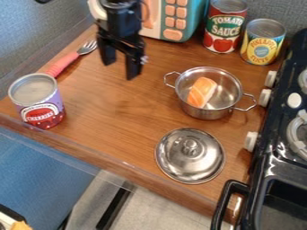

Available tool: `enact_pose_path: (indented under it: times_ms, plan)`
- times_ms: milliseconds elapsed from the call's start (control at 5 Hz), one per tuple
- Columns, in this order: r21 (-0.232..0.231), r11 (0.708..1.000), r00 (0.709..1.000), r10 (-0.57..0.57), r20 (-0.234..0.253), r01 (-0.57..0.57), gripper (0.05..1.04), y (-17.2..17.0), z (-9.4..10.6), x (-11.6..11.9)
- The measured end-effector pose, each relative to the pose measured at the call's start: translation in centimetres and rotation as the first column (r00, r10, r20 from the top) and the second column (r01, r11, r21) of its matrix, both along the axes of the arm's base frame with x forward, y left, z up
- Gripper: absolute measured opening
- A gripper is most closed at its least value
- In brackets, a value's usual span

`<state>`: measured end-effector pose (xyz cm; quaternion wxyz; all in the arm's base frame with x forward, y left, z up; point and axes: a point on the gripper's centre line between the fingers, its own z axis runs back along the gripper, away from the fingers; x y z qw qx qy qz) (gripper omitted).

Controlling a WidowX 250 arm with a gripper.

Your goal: Put the orange and white object in the bottom middle of the table

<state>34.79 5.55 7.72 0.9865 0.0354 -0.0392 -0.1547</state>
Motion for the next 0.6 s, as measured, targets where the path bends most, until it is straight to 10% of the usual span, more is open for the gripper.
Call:
enact_pose_path:
  times_ms: [600]
  plan:
    - [-0.033, 0.995, 0.987, -0.086, 0.138, 0.091, 1.0, -12.0, 2.5, 2.6]
